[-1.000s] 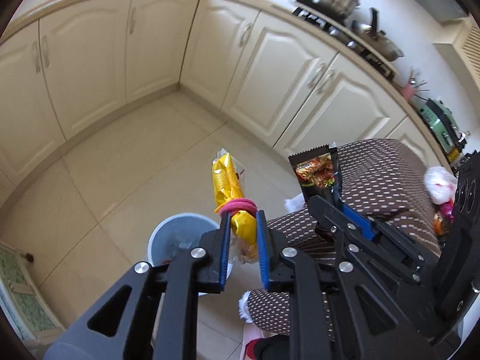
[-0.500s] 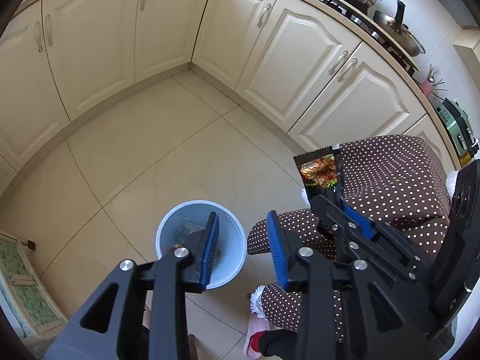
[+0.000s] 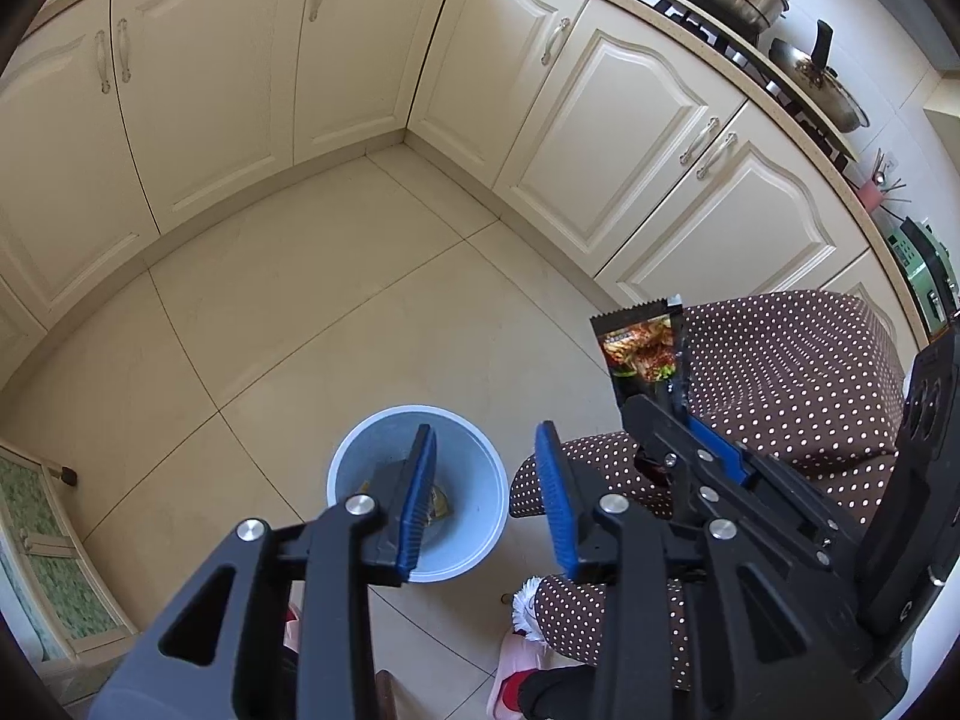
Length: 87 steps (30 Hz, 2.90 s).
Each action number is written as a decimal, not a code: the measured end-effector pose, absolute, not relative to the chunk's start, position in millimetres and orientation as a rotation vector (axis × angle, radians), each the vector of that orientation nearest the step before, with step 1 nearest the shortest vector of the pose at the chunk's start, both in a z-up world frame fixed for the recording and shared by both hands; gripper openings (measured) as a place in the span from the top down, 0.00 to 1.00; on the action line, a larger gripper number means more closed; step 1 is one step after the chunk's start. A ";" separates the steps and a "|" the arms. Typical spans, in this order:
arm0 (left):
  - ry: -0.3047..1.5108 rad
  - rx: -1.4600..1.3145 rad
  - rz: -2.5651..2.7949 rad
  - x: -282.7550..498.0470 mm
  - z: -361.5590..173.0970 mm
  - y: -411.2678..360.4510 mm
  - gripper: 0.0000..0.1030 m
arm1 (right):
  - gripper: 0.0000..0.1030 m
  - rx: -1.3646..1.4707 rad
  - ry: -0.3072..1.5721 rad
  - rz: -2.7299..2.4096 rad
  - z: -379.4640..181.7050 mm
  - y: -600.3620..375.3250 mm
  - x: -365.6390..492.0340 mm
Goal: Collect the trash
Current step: 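Carry both items over the bin and open both tools to drop them, then grasp the dark wrapper with the left tool while the right tool grasps an orange peel piece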
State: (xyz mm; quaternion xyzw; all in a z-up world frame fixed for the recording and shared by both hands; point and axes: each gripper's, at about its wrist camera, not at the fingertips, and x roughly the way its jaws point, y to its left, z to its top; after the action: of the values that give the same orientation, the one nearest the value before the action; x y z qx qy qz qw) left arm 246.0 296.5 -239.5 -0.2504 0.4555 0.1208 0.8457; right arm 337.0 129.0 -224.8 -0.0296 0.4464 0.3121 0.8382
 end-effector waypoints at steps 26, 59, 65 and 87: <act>0.842 -0.439 0.192 229.7 -170.5 242.0 0.65 | 0.72 0.022 0.763 0.594 -146.7 57.7 307.7; 0.940 -0.131 -0.319 334.2 -154.6 -114.2 0.98 | 0.57 0.228 0.628 0.025 -117.6 -294.0 264.9; 0.817 -0.203 -0.315 312.3 -132.5 -82.1 1.00 | 0.57 0.223 0.641 0.053 -116.0 -281.1 279.1; 0.805 -0.301 -0.115 302.2 -141.0 34.9 1.00 | 0.65 0.037 0.880 0.217 -146.3 -170.1 342.2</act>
State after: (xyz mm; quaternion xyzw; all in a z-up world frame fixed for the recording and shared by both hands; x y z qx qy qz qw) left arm 302.2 34.9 -141.0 -0.1458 0.3899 -0.0555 0.9075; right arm 342.2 -170.1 -146.3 0.0177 0.4252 0.1050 0.8988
